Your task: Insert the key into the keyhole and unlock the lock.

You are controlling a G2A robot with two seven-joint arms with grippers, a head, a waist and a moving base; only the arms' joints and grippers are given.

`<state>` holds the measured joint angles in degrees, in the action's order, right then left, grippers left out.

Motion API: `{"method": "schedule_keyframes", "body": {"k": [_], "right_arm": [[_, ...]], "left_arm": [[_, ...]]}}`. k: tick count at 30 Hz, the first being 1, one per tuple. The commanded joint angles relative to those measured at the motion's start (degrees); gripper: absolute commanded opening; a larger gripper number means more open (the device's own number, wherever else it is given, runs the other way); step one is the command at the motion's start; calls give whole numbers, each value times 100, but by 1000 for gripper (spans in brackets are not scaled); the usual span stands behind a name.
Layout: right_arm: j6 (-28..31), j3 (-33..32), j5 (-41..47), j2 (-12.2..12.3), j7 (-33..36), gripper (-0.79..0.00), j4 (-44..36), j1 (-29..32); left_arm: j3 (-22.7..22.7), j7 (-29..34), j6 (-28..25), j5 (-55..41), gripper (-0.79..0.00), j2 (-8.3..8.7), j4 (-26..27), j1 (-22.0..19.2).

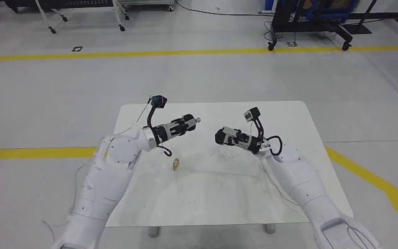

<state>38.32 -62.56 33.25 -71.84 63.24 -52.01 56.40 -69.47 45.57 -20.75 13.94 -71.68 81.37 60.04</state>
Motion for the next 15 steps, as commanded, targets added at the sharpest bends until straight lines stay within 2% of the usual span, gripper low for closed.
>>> {"method": "schedule_keyframes", "body": {"k": [1,8,15], "right_arm": [[0,0,0,0,0,0,0,0],[0,0,0,0,0,0,0,0],[0,0,0,0,0,0,0,0]], "left_arm": [[-124,68,-5,196,-785,49,128,68],[-455,190,23,410,-785,175,510,368],[-288,480,-66,561,-785,215,598,357]]}}
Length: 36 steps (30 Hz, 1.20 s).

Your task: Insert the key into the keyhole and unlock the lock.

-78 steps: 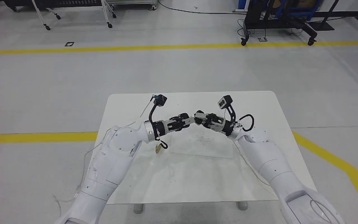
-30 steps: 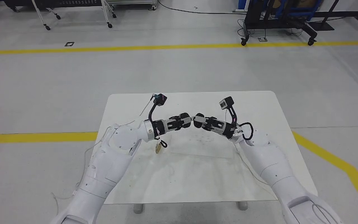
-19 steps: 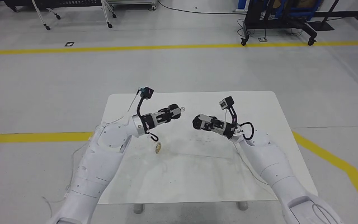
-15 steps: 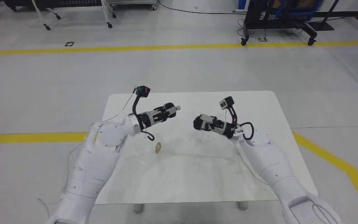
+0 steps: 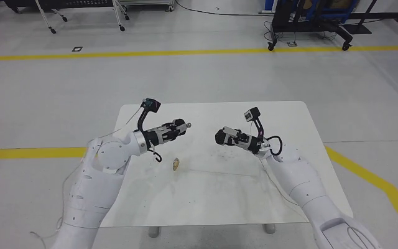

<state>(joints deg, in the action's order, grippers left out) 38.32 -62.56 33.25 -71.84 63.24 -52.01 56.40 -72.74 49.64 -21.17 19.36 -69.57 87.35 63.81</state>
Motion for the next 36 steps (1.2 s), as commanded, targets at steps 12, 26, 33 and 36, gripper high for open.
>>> {"method": "schedule_keyframes", "body": {"k": [12,26,33,36], "right_arm": [[0,0,0,0,0,0,0,0],[0,0,0,0,0,0,0,0],[0,0,0,0,0,0,0,0],[0,0,0,0,0,0,0,0]], "left_arm": [[133,1120,-281,-1033,-785,84,-322,-277],[263,1133,209,-1447,-785,78,-433,-213],[405,1473,201,-1772,-785,94,-607,-367],[484,1593,165,-1732,-785,108,-630,-409]]}}
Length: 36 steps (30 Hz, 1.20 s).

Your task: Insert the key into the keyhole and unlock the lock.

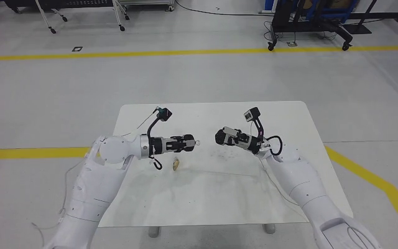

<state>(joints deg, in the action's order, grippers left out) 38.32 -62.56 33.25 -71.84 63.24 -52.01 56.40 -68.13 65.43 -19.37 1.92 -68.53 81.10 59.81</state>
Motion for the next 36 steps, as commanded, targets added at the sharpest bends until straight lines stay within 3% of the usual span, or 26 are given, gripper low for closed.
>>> {"method": "schedule_keyframes", "body": {"k": [1,16,19,23,24,25,26,31,36], "right_arm": [[0,0,0,0,0,0,0,0],[-138,24,41,-3,27,0,-63,38],[-645,7,155,23,385,0,-3,-57],[-788,28,-12,53,900,0,204,-286],[-795,46,19,47,983,-62,247,-310],[-807,70,30,41,1071,-262,289,-340],[-848,103,17,34,1120,-413,327,-372],[-914,254,47,-33,1149,-570,535,-496],[-880,414,70,-100,1152,-566,583,-534]], "left_arm": [[46,34,-46,24,-785,7,-3,-23],[178,135,-149,3,-785,24,-16,-60],[226,89,-111,59,-785,39,83,-5],[260,108,-97,43,-785,60,113,1],[272,114,-96,38,-785,64,115,-2],[285,125,-97,33,-785,68,114,-7],[297,137,-98,26,-785,73,111,-14],[356,148,-103,-125,-785,85,71,-35],[534,56,9,-78,-785,73,28,-79]]}}
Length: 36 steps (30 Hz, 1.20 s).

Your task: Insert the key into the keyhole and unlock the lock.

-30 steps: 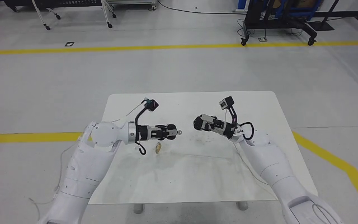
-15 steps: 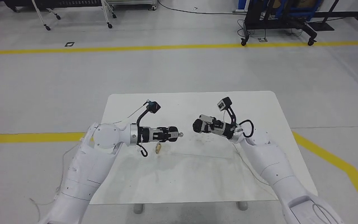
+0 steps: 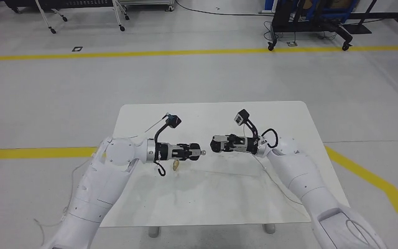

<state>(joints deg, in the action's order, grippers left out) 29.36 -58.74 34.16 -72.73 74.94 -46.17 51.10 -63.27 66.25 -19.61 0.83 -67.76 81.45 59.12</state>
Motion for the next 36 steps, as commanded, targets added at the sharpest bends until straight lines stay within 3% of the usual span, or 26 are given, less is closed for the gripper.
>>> {"method": "schedule_keyframes", "body": {"k": [1,7,16,22,26,36], "right_arm": [[29,65,-36,-23,-32,-566,-2,-9],[78,178,-108,-64,-81,-650,46,-57],[-8,210,-19,-46,6,-579,-131,1],[-32,213,-83,11,30,-594,-307,71],[-43,250,-134,37,41,-557,-386,95],[6,346,-201,96,-8,-625,-515,121]], "left_arm": [[91,-40,49,42,-785,-9,-11,-23],[204,-95,77,16,-785,-10,-65,-83],[204,-209,98,-82,-785,21,-75,-80],[199,-263,116,-98,-785,44,-84,-84],[200,-325,126,-98,-785,59,-68,-72],[253,-360,154,-110,-785,86,-40,-74]]}}
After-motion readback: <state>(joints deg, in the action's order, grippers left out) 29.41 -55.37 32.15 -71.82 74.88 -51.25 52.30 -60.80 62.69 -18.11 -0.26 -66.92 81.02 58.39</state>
